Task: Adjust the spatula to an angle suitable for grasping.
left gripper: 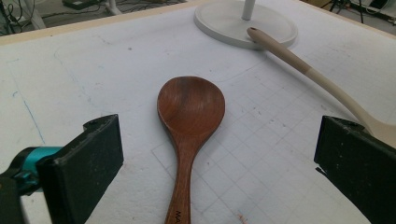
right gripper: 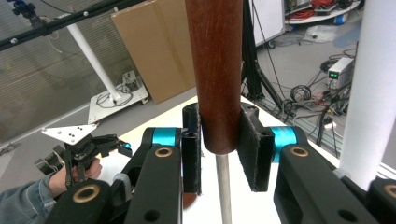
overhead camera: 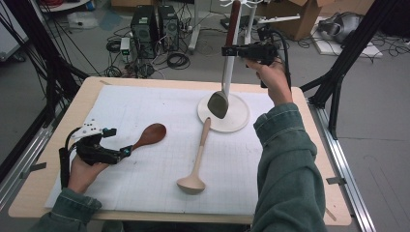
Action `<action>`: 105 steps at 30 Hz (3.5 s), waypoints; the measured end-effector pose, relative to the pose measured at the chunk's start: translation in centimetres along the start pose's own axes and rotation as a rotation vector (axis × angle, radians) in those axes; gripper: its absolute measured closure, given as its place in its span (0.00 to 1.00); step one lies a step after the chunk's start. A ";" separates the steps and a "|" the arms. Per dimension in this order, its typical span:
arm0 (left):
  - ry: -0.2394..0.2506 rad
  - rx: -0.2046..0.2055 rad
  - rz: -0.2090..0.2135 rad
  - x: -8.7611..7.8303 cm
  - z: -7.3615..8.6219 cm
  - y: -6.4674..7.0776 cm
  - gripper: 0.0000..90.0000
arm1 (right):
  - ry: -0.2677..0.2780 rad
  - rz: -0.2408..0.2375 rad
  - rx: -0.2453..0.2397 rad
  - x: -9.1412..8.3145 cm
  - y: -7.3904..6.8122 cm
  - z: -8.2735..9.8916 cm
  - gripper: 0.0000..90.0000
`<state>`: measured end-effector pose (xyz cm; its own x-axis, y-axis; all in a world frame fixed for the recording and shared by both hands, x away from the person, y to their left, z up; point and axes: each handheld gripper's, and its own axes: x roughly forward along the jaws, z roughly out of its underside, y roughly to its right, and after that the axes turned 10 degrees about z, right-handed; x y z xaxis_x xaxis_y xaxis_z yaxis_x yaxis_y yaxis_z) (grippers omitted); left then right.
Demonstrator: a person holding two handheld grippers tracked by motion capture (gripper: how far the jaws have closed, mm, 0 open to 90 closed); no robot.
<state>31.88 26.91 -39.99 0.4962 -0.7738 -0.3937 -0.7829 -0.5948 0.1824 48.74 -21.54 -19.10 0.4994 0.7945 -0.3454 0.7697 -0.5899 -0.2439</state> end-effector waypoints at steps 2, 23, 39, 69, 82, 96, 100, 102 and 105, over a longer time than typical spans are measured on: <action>-0.001 0.005 -0.002 0.0 0.0 0.0 0.02 | -0.005 0.004 0.004 0.0 0.0 0.0 0.80; 0.000 0.004 0.000 0.0 0.0 0.0 0.02 | 0.048 -0.012 0.055 -0.7 0.6 0.8 0.79; 0.002 0.001 -0.001 0.0 0.0 0.0 0.02 | 0.039 -0.013 -0.022 0.3 -1.5 -0.3 0.82; 0.009 -0.003 0.001 -0.3 0.0 -0.1 0.02 | -0.004 0.014 0.010 3.4 -1.1 -1.1 0.82; 0.006 0.003 -0.001 -0.4 0.0 -0.2 0.02 | 0.026 0.097 0.017 2.5 -0.4 -0.2 0.80; 0.009 0.003 -0.006 -0.4 0.0 -0.2 0.02 | 0.072 0.183 -0.010 1.1 -0.8 -0.5 0.72; 0.011 0.001 -0.004 -0.4 0.0 -0.2 0.02 | 0.090 0.196 -0.020 0.2 -1.1 -0.6 0.71; 0.010 0.000 -0.004 -0.4 0.1 -0.3 0.02 | 0.094 0.203 -0.027 -0.3 -1.2 -0.6 0.70; 0.009 0.000 -0.002 -0.4 0.1 -0.3 0.02 | 0.111 0.198 -0.036 -0.8 -1.2 -0.3 0.70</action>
<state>31.89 27.42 -39.95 0.5013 -0.7744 -0.3859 -0.7820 -0.5964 0.1812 47.53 -21.45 -18.25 0.6811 0.6760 -0.2812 0.6653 -0.7318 -0.1480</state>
